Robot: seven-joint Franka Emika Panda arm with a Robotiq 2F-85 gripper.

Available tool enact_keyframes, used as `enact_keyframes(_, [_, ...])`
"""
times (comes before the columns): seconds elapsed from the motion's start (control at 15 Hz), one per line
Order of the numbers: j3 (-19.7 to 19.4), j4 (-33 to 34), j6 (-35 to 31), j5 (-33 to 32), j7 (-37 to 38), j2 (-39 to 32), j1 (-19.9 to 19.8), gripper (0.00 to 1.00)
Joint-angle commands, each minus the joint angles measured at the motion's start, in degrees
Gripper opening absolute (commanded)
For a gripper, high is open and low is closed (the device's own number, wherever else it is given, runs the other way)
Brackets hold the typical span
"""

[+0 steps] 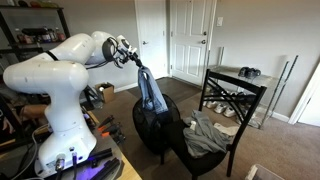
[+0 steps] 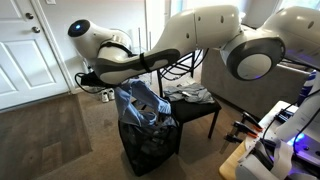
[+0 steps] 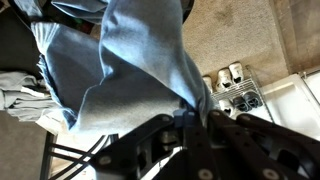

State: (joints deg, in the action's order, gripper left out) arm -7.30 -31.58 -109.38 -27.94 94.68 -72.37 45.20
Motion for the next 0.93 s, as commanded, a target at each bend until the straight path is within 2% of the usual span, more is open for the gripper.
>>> enact_keyframes(0.0, [-0.5,1.6,-0.6,-0.9,-2.0,-0.6,0.8,0.04])
enact_keyframes(0.33, [-1.3,4.4,-0.2,-3.5,-11.3,-0.3,4.4,0.04])
enact_keyframes(0.4, [-3.3,11.1,2.0,-1.7,-14.9,-3.8,5.3,0.04])
enact_keyframes(0.53, [-5.0,13.6,2.6,-1.7,-17.6,-4.9,6.3,0.04])
enact_keyframes(0.6, [-5.8,15.1,3.1,-1.1,-17.3,-5.8,6.2,0.04])
enact_keyframes(0.67, [-4.8,7.9,0.0,-3.2,-14.7,-1.8,6.5,0.04])
enact_keyframes(0.87, [-5.1,9.5,1.0,-2.3,-10.7,-3.5,5.7,0.04])
